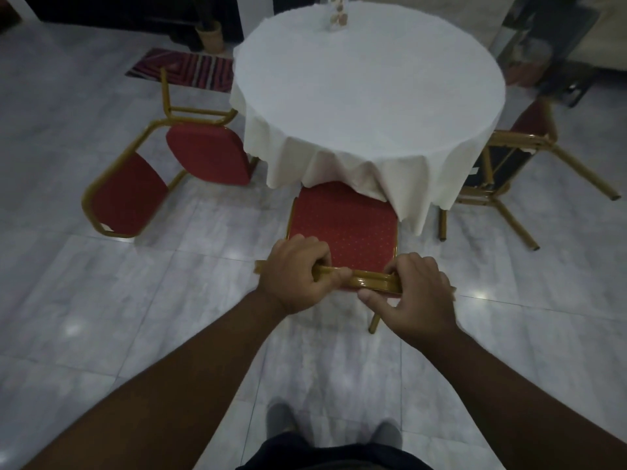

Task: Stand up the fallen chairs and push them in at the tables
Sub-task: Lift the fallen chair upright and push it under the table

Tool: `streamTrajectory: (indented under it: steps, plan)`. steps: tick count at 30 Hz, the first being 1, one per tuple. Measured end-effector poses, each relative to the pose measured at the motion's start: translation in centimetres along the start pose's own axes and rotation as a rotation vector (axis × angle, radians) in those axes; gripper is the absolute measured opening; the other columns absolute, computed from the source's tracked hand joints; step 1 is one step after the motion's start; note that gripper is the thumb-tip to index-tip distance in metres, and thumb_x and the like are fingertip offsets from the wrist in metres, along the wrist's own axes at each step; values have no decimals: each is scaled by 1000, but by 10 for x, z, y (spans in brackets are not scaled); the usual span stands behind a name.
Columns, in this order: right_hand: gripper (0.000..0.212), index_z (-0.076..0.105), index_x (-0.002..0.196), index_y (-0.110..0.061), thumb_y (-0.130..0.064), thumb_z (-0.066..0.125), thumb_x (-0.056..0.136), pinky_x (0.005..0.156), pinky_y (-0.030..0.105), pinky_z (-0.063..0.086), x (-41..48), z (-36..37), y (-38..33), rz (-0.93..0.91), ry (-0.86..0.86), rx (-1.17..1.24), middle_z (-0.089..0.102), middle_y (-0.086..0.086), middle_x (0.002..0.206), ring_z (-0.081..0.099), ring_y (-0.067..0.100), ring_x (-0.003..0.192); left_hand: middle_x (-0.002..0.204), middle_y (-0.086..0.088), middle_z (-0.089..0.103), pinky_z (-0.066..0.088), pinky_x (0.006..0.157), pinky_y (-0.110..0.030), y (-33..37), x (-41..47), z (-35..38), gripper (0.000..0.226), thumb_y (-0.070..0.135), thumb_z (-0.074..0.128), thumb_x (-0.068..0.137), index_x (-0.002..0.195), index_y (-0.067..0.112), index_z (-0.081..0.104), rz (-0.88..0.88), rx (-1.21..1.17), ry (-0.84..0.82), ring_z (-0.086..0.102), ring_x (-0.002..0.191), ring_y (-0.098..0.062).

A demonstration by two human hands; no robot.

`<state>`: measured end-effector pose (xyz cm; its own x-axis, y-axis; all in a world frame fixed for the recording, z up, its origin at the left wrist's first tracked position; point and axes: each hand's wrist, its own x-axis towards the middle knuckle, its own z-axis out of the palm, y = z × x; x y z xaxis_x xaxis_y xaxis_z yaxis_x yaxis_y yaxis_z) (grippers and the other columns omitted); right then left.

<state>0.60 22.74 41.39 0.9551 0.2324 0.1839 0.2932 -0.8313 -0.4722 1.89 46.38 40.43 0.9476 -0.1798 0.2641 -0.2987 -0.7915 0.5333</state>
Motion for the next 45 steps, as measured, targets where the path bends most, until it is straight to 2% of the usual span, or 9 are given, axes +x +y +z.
streamTrajectory:
  steps: [3,7,13,22,30,33,37,41,45]
  plan:
    - [38,43,84,-32,-70,50,84,70,35,31,2,1,-3,40,28,-5,43,-16,81,40,13,78,76,12,48,37,78,-39,17,-1,4,35,58,45,92,77,26,52,-43,120,31,42,76,-14]
    - [29,42,82,-31,-58,49,88,69,37,32,-5,11,-14,70,41,-39,43,-12,80,39,14,77,76,7,48,41,72,-44,46,-9,25,22,36,40,93,80,23,51,-25,181,56,40,74,-18]
    - [32,43,81,-29,-59,45,91,71,38,35,3,21,-17,102,58,-88,44,-10,81,41,15,78,76,0,51,38,60,-41,24,1,29,23,35,44,90,77,18,53,133,226,130,43,68,-23]
    - [39,43,82,-25,-63,40,92,67,38,36,23,28,-18,113,104,-178,44,-7,80,41,18,77,73,-2,53,31,59,-34,18,20,27,25,39,42,85,75,18,52,61,288,132,44,65,-25]
    - [36,42,82,-27,-62,39,92,69,37,36,30,25,-20,137,74,-165,44,-8,81,40,17,77,75,0,54,40,59,-39,13,27,21,27,38,40,88,77,18,53,91,204,54,45,68,-23]
    - [34,42,82,-28,-61,41,93,70,36,36,29,22,-20,129,55,-143,43,-9,81,40,15,78,75,4,52,41,62,-41,16,28,17,27,39,38,88,76,19,52,59,157,-11,44,70,-21]
    - [34,49,84,-28,-59,40,94,69,34,39,20,11,-10,121,55,-188,45,-10,81,40,13,76,71,7,51,46,64,-43,22,38,8,26,34,38,85,72,21,55,-42,-72,-93,46,70,-15]
    - [44,59,90,-27,-64,37,93,72,37,42,11,-14,16,212,13,-365,54,-8,85,48,16,81,78,8,55,47,73,-43,48,69,7,22,28,42,88,80,20,61,52,-194,-205,51,79,-14]
    - [49,65,116,-24,-57,36,95,88,40,44,1,-57,55,428,-21,-388,68,-2,114,58,22,107,93,5,63,46,85,-41,94,104,36,28,32,41,90,95,20,66,158,-81,-284,54,89,-17]
